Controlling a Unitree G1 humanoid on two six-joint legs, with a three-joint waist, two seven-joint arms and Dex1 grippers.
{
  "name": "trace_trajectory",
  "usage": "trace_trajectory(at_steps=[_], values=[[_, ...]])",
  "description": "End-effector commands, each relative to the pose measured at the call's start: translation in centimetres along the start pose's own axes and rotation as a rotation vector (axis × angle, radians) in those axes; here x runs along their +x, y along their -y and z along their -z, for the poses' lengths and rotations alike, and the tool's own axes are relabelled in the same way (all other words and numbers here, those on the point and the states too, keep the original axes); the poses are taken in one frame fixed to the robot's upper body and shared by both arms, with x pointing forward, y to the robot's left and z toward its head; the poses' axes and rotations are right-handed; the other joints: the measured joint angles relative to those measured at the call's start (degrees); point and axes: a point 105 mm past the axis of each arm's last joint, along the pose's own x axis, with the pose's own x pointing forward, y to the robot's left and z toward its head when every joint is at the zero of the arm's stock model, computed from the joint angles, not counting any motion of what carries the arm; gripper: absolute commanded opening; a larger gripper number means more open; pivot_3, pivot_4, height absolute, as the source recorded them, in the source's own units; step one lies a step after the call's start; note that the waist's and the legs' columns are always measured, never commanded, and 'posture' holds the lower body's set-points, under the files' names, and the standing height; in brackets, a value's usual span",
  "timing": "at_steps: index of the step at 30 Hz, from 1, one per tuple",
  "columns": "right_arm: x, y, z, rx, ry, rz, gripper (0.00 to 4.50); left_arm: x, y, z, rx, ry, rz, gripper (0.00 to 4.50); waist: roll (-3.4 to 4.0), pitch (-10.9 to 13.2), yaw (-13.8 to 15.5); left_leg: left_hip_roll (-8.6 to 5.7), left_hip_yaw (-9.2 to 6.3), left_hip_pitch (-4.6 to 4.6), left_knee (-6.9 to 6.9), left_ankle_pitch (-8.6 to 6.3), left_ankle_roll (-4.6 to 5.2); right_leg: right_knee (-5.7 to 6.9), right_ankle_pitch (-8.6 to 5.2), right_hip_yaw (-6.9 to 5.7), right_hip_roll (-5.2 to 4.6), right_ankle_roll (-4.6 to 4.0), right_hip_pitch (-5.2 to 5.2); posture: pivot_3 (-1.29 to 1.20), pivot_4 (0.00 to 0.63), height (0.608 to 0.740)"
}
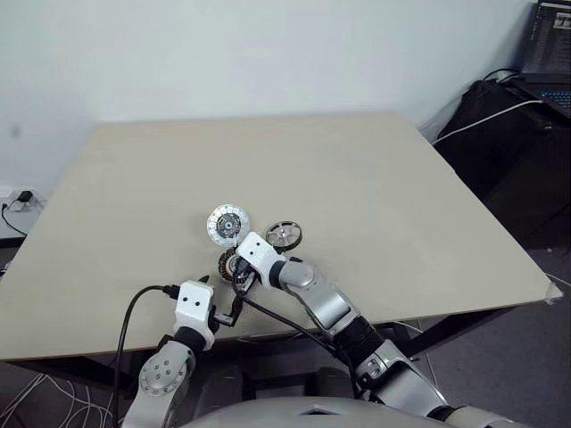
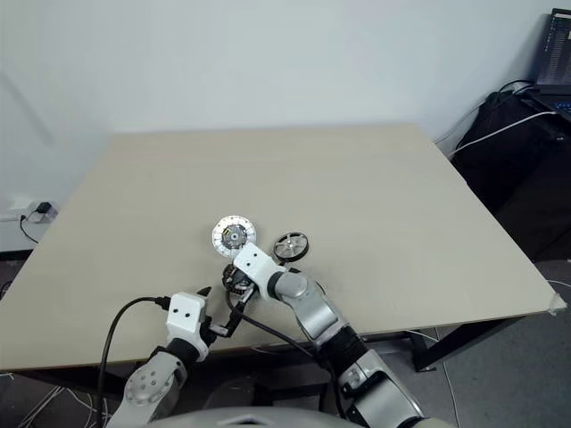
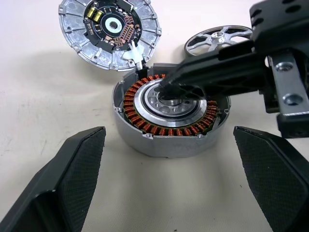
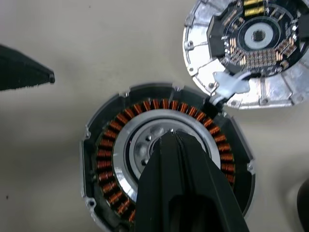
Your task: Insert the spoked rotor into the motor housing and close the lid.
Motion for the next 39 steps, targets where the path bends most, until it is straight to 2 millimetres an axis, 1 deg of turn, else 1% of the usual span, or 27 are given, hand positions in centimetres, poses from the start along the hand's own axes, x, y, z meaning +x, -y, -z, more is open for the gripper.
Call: trace_trajectory(at_steps=[1, 8, 14, 18, 23, 30, 39], values=[[-0.3, 0.1, -1.1, -0.015, 0.034, 0.002, 0.02, 0.2, 0.3, -1.3, 0.006, 0.05, 0.002, 4.5, 0.0, 0.0, 0.0, 0.0, 0.0, 0.0, 0.0, 0.0, 0.0, 0.0, 0.0, 0.0, 0.0, 0.0, 0.0, 0.0, 0.0, 0.74], [-0.8, 0.0, -0.8, -0.013, 0.033, -0.002, 0.02, 0.1, 0.4, -1.8, 0.006, 0.054, 0.002, 4.5, 0.0, 0.0, 0.0, 0.0, 0.0, 0.0, 0.0, 0.0, 0.0, 0.0, 0.0, 0.0, -0.01, 0.0, 0.0, 0.0, 0.0, 0.74], [-1.1, 0.4, -2.4, 0.025, 0.128, 0.026, 0.02, 0.1, 0.5, -1.9, 0.005, 0.05, 0.007, 4.5, 0.0, 0.0, -0.1, 0.01, -0.01, 0.0, -0.01, 0.0, 0.0, 0.0, -0.01, -0.01, 0.0, 0.01, 0.0, 0.0, 0.0, 0.74], [-1.0, 0.7, -2.7, 0.034, 0.145, 0.041, 0.02, 0.1, 0.5, -2.0, 0.004, 0.048, 0.009, 4.5, -0.01, 0.0, -0.1, 0.01, -0.01, 0.0, -0.01, 0.0, 0.0, 0.0, -0.01, -0.01, 0.0, 0.01, 0.0, 0.0, 0.0, 0.74], [-0.6, 0.4, -2.7, 0.034, 0.142, 0.038, 0.02, 0.1, 0.7, -2.3, 0.003, 0.05, 0.007, 4.5, -0.01, 0.0, -0.1, 0.01, 0.0, 0.0, -0.01, 0.0, 0.0, 0.0, -0.01, -0.01, 0.0, 0.0, 0.0, 0.0, 0.0, 0.74], [0.0, -0.5, -2.1, 0.016, 0.111, 0.0, 0.02, -0.1, 0.9, -2.9, 0.0, 0.051, -0.001, 4.5, -0.02, 0.0, -0.2, 0.02, 0.0, 0.0, -0.01, 0.0, 0.0, 0.0, 0.0, -0.02, 0.0, -0.01, 0.0, 0.0, 0.0, 0.74], [0.3, -1.2, -1.6, 0.005, 0.087, -0.033, 0.02, -0.5, 0.7, -3.1, -0.001, 0.045, -0.017, 4.5, -0.05, 0.0, -0.2, 0.02, -0.01, 0.0, -0.01, 0.0, 0.0, 0.0, -0.01, -0.02, 0.0, 0.01, 0.0, 0.0, 0.0, 0.74]])
